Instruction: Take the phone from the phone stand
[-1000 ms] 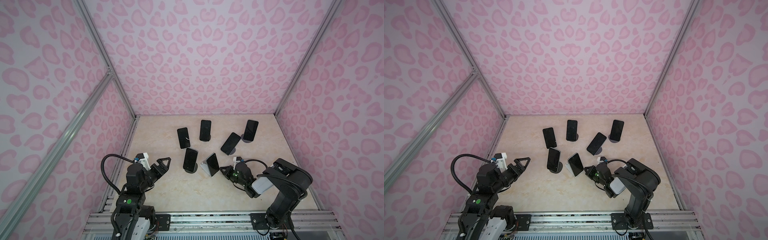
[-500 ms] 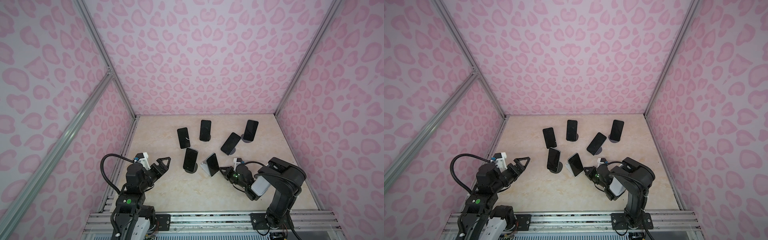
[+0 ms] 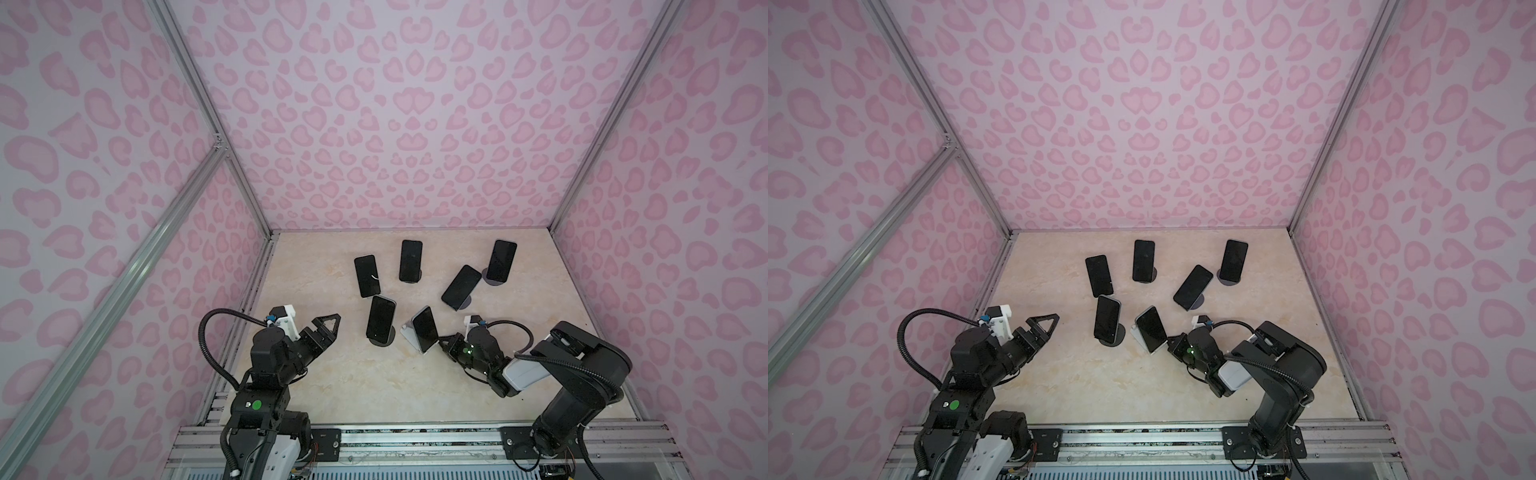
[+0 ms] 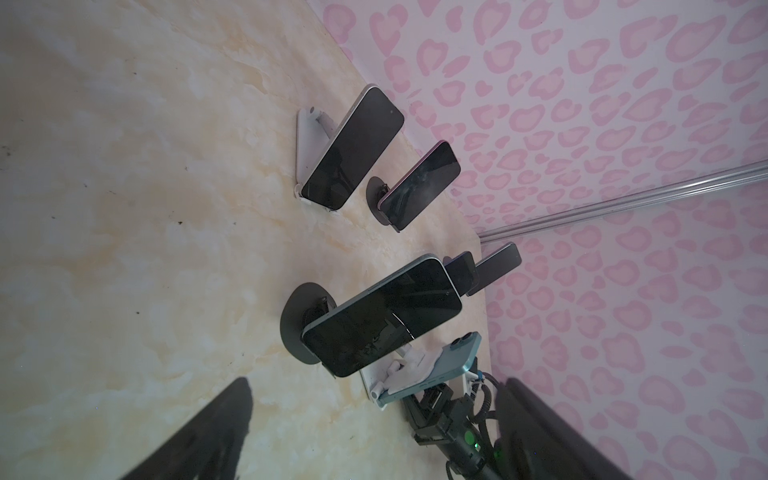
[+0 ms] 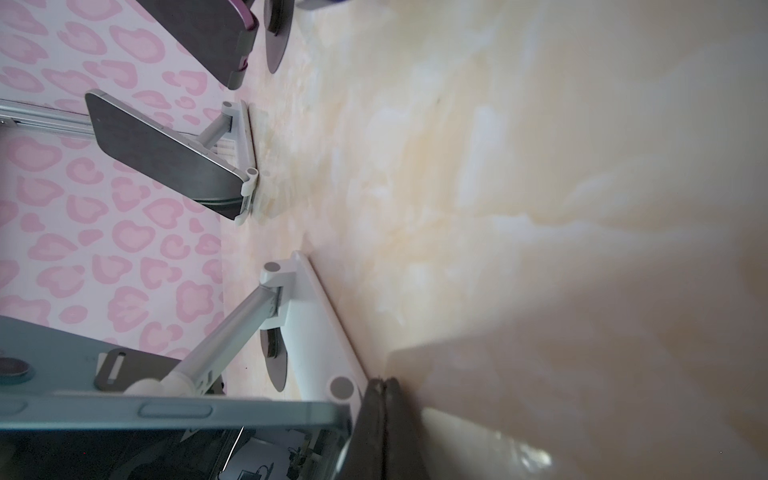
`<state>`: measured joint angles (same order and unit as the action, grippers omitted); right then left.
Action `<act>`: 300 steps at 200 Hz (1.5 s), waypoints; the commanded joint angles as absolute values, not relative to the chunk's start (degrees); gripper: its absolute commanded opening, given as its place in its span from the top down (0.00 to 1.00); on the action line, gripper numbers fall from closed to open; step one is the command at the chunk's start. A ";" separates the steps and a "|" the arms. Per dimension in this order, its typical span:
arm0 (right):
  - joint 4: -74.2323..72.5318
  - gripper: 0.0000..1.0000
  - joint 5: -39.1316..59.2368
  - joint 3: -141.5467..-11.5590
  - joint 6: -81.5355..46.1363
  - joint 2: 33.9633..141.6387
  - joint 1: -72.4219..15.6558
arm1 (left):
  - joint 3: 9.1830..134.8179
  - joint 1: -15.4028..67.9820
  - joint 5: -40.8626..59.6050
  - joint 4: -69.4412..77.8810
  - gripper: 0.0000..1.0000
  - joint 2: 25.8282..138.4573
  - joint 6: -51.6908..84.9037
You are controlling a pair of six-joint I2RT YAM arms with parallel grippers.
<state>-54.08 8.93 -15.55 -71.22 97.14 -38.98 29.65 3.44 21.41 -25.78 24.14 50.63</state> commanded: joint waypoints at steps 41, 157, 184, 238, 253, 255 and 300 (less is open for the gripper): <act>-43.36 1.00 5.92 -17.14 -69.36 95.59 -41.12 | 29.58 3.39 21.01 -26.47 0.05 23.47 49.11; -45.71 1.00 4.60 -17.32 -71.81 98.92 -45.16 | 29.35 3.45 20.65 -27.21 0.05 22.81 48.52; -45.46 1.00 3.80 -16.71 -72.22 98.45 -45.87 | 29.14 3.53 20.64 -27.16 0.05 22.68 48.43; -46.01 1.00 3.70 -17.66 -72.53 99.06 -47.67 | 29.12 3.60 20.57 -27.34 0.05 22.43 48.46; -46.63 1.00 3.19 -17.41 -73.35 99.45 -48.32 | 29.16 3.54 20.57 -27.46 0.05 22.42 48.37; -46.77 1.00 3.10 -17.34 -73.49 99.53 -48.40 | 29.11 3.56 20.57 -27.43 0.05 22.41 48.41; -47.86 1.00 1.19 -16.81 -75.63 100.33 -50.43 | 29.09 3.56 20.53 -27.71 0.05 22.16 48.41</act>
